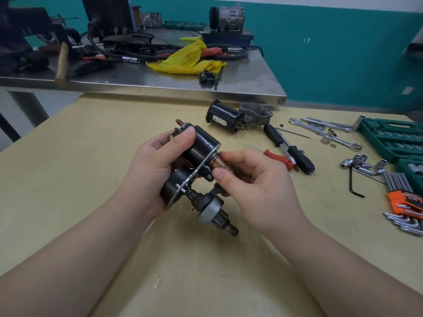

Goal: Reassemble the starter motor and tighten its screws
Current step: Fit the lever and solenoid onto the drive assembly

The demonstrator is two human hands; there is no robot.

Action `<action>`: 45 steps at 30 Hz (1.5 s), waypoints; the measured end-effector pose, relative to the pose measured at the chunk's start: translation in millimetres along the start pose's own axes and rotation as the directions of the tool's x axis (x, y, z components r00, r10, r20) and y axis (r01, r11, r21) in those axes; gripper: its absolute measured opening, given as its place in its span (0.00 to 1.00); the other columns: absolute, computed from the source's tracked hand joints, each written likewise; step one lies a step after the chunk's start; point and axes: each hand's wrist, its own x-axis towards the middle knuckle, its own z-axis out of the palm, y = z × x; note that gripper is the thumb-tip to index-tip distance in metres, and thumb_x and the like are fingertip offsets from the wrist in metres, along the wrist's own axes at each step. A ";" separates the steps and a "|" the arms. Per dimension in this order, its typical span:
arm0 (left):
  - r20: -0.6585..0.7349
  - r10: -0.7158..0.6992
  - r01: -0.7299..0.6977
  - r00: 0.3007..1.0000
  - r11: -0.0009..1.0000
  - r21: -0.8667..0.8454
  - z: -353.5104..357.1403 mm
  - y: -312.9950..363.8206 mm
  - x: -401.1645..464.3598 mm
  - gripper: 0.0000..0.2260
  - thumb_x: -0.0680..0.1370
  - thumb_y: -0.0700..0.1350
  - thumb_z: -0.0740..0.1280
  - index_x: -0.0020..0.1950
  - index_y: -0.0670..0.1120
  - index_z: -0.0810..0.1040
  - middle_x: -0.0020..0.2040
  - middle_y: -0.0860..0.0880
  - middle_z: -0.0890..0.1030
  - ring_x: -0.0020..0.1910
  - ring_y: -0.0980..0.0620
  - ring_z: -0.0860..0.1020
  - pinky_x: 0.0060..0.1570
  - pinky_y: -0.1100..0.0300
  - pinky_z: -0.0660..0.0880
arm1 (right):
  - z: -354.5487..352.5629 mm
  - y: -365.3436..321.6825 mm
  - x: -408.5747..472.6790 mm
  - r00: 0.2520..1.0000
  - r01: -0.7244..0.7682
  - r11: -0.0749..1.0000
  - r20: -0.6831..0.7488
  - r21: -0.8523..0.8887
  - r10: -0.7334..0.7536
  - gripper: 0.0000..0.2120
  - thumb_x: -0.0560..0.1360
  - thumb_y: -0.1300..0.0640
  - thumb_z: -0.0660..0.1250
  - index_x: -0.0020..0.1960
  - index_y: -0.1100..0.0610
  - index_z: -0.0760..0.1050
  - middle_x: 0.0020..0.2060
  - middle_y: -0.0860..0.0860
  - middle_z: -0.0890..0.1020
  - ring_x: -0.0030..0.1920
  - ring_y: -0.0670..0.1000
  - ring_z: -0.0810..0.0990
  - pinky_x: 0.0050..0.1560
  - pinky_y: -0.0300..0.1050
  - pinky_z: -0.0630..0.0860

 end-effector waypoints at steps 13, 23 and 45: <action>0.026 0.015 -0.015 1.000 1.000 0.008 -2.4 1.8 3.0 0.18 0.77 0.50 0.74 0.57 0.37 0.83 0.44 0.38 0.85 0.38 0.42 0.84 0.36 0.54 0.82 | -3.6 -5.0 0.5 0.998 0.065 0.995 0.005 -0.069 -0.065 0.12 0.78 0.63 0.77 0.52 0.45 0.85 0.44 0.42 0.89 0.45 0.46 0.87 0.50 0.41 0.84; 0.037 0.027 -0.029 0.999 0.998 0.048 -2.2 1.2 -0.9 0.21 0.77 0.49 0.73 0.61 0.32 0.81 0.49 0.34 0.83 0.42 0.39 0.82 0.38 0.51 0.82 | -13.2 -5.8 -1.9 0.995 0.099 0.972 0.041 -0.212 -0.092 0.07 0.78 0.58 0.77 0.52 0.47 0.85 0.43 0.45 0.88 0.42 0.47 0.86 0.46 0.45 0.82; 0.144 -0.233 0.251 0.962 0.960 -0.124 0.4 8.6 -4.8 0.17 0.73 0.54 0.75 0.54 0.42 0.82 0.43 0.42 0.84 0.39 0.43 0.83 0.39 0.51 0.83 | -32.0 -3.9 9.3 0.971 0.073 0.987 0.216 0.142 -0.103 0.26 0.66 0.62 0.81 0.62 0.52 0.81 0.48 0.48 0.86 0.50 0.49 0.85 0.51 0.44 0.83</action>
